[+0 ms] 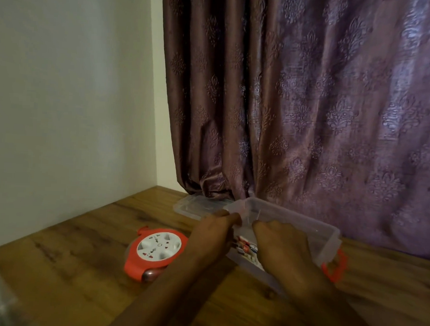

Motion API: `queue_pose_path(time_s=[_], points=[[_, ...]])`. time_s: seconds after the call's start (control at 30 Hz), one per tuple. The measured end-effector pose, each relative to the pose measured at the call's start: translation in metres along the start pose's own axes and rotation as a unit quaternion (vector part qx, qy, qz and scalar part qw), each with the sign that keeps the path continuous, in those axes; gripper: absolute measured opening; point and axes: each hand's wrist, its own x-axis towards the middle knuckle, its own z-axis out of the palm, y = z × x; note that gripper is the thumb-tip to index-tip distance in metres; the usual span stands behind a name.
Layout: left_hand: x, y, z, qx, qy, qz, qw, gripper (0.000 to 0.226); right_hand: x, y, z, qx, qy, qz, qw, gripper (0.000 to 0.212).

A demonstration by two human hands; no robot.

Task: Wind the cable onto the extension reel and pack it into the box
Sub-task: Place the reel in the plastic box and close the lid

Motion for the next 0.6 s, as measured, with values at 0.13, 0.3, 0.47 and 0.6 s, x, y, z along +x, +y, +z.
queue_pose_path(time_s=[0.13, 0.3, 0.47, 0.6], points=[[-0.006, -0.011, -0.015, -0.067, -0.010, -0.062, 0.996, 0.032, -0.021, -0.031, -0.015, 0.091, -0.056, -0.050, 0.993, 0.034], [0.011, -0.025, -0.022, -0.272, -0.059, -0.230, 0.933, 0.033, -0.037, -0.061, -0.028, 0.213, -0.155, -0.111, 0.958, 0.055], [0.023, -0.027, -0.022, -0.283, -0.147, -0.195, 0.927, 0.026, -0.043, -0.073, -0.029, 0.256, -0.182, -0.143, 0.938, 0.050], [0.024, -0.028, -0.020, -0.294, -0.146, -0.200, 0.923, 0.027, -0.044, -0.074, -0.022, 0.262, -0.182, -0.130, 0.939, 0.053]])
